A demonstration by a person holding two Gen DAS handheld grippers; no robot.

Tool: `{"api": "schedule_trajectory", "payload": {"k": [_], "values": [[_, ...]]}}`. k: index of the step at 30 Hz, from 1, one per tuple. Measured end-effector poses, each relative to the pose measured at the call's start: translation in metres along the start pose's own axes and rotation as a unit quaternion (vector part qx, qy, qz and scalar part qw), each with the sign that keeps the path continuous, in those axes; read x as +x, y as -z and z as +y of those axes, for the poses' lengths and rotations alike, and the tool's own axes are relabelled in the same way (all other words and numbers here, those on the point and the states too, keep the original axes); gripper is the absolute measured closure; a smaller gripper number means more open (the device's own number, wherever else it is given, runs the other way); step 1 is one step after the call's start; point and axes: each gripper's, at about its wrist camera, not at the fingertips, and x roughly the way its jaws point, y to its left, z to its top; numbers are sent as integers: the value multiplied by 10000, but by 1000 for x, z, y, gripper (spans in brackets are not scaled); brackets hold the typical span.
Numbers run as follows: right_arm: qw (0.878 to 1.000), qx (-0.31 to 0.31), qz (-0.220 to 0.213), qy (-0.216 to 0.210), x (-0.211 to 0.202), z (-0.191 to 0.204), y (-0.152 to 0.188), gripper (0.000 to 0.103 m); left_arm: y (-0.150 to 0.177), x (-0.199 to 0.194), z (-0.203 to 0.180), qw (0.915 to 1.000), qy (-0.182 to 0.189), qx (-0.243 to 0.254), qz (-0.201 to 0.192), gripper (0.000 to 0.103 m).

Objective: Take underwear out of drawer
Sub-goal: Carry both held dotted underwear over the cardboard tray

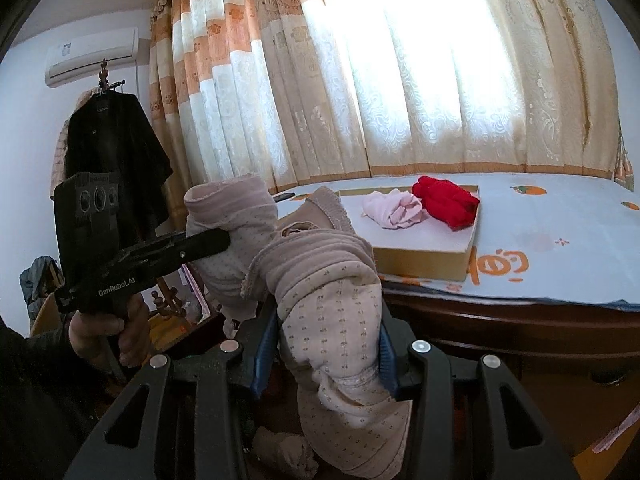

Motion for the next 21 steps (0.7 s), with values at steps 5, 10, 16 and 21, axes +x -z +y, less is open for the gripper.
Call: {"api": "schedule_trajectory", "payload": {"k": [5,10,16,21], "values": [[10000,4,-20,-26,3,1,-5,57,-6,-2,3,10000,-55,14,-40,79],[10000,-8,-27,-49,5,2,-12,57,-12,-2,5,9999,-107,55,-77,79],[10000,-5,-56,-49,6,1,-21,57,-20,-3,8,9998,-150,22,-140,79],[10000,25,-54,-65,10,1,-29,57,-24,-2,12,9997,-197,-5,-119,79]]}}
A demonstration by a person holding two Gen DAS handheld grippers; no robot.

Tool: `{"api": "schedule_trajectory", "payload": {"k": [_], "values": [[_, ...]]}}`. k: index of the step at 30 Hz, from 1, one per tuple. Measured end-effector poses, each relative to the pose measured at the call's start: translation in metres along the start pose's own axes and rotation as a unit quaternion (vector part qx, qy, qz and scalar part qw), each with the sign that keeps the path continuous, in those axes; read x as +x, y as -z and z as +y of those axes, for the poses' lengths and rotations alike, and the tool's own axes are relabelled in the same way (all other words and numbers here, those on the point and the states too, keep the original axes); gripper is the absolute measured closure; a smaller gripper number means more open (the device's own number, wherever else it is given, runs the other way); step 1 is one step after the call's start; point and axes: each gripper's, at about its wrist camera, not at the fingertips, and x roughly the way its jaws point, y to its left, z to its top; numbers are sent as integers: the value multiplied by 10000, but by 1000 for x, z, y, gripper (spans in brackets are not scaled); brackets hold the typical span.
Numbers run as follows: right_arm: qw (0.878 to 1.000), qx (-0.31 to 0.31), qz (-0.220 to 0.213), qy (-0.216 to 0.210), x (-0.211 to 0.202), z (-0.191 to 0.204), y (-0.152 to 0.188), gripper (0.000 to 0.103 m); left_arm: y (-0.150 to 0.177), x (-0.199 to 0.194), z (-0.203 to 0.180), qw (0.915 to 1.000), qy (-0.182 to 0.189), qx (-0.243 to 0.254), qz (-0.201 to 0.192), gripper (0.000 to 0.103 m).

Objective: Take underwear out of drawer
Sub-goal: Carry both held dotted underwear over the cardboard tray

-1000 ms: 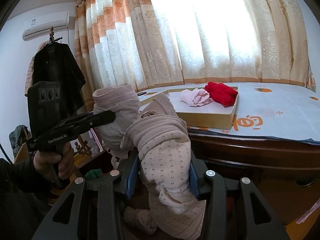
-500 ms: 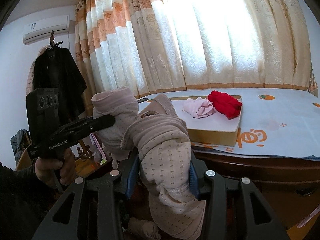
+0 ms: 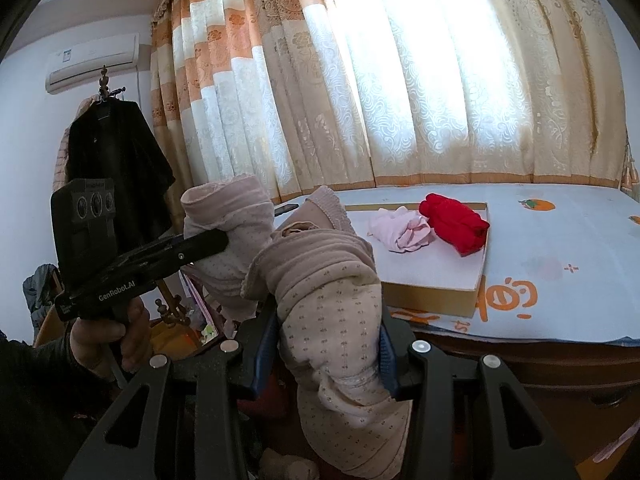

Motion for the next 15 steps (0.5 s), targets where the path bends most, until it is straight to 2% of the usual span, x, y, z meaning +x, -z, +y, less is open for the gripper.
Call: {"api": "schedule_trajectory", "payload": {"k": [15], "values": [[9999,118,-57,-67,12,-1,-22,57,-13,6,16,9998,-139,-111,14,79]]}}
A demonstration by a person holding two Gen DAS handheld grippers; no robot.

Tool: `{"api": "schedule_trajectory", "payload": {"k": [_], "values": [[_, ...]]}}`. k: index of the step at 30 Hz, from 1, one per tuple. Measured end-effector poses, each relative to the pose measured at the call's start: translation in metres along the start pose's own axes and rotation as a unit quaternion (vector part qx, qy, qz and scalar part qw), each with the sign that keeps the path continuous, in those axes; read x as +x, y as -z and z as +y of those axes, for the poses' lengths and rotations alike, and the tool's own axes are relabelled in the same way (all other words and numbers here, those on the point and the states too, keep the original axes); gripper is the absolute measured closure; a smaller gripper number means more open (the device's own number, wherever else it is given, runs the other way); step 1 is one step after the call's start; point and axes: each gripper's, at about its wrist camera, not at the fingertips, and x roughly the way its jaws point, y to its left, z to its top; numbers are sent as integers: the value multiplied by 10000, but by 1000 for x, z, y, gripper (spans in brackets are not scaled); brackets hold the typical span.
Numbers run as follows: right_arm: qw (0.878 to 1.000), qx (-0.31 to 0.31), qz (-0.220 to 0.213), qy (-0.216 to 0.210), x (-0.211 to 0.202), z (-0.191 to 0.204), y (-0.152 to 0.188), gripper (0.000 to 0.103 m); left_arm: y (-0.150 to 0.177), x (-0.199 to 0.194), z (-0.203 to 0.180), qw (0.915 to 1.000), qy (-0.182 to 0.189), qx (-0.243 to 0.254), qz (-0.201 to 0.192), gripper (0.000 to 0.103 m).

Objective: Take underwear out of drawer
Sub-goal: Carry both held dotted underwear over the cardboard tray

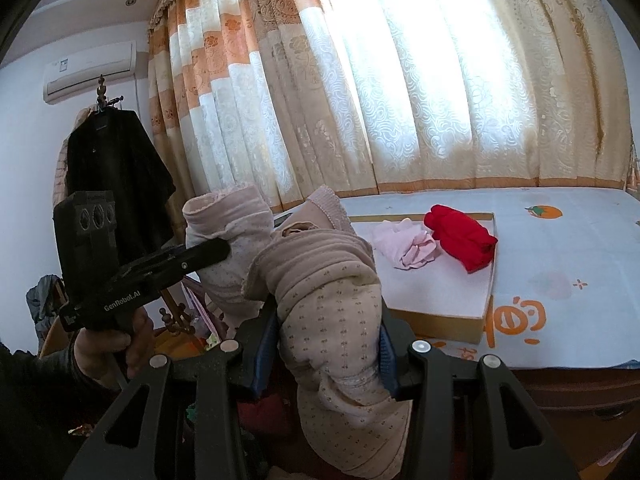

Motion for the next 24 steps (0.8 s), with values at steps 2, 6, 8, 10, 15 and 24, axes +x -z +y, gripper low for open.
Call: {"api": "schedule_trajectory", "payload": {"k": [2,6,8,10,15,24], "values": [[10000,10,-4,4,2,0,-2,57,-1,1,3,10000,-5,-80,13,79],[10000,40,6,-10,7,-1,-5,57,-3,2,7,9999,-49,-122,6,79],[10000,36,9,-5,9,-1,-7,57,-4,2,9,9999,-48,-144,11,79],[10000,42,10,-10,9,-1,-6,57,-5,2,10,9999,-73,-131,16,79],[10000,31,22,-18,16,1,-15,57,-13,4,14,9999,-134,-67,-4,79],[9999,93,77,-78,33,-2,-30,57,-25,13,25,9998,-158,-83,13,79]]}}
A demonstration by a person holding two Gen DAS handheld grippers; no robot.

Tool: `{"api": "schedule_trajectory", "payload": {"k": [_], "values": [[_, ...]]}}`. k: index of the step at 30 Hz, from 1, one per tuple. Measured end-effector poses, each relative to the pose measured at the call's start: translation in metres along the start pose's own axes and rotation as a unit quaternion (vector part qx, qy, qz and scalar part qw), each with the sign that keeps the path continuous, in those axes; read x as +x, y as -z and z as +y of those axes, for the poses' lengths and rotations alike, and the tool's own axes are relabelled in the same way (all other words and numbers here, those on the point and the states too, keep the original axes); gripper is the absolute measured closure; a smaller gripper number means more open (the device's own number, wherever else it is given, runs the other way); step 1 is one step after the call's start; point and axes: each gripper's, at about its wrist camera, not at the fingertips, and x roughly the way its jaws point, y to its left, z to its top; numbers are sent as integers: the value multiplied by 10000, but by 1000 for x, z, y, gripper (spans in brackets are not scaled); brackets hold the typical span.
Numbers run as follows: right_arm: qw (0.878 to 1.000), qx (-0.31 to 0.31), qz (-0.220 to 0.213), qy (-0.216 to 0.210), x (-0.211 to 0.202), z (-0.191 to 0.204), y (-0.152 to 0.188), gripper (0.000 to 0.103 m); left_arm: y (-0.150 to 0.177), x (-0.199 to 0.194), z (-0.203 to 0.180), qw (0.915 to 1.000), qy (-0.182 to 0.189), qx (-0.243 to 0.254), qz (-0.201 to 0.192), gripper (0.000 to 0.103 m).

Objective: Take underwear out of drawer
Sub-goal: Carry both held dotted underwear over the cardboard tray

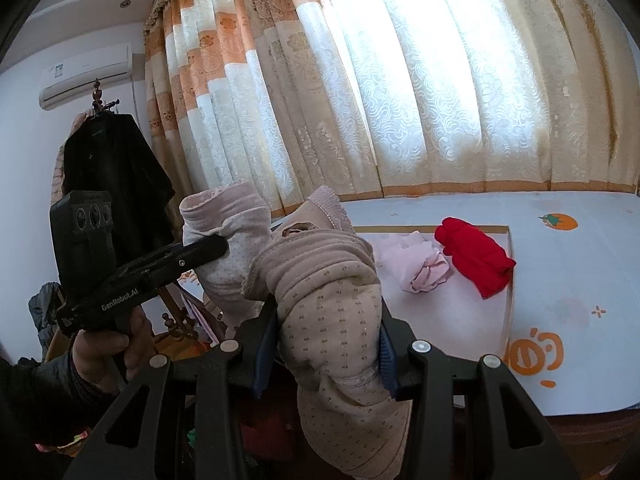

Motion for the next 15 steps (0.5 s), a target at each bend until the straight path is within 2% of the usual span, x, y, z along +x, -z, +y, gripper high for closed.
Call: {"api": "schedule_trajectory", "payload": {"k": [15], "values": [[9999,144,95,-2,25,-6,-27,57,-16,20,22,9994,24,-298,193,79]]}}
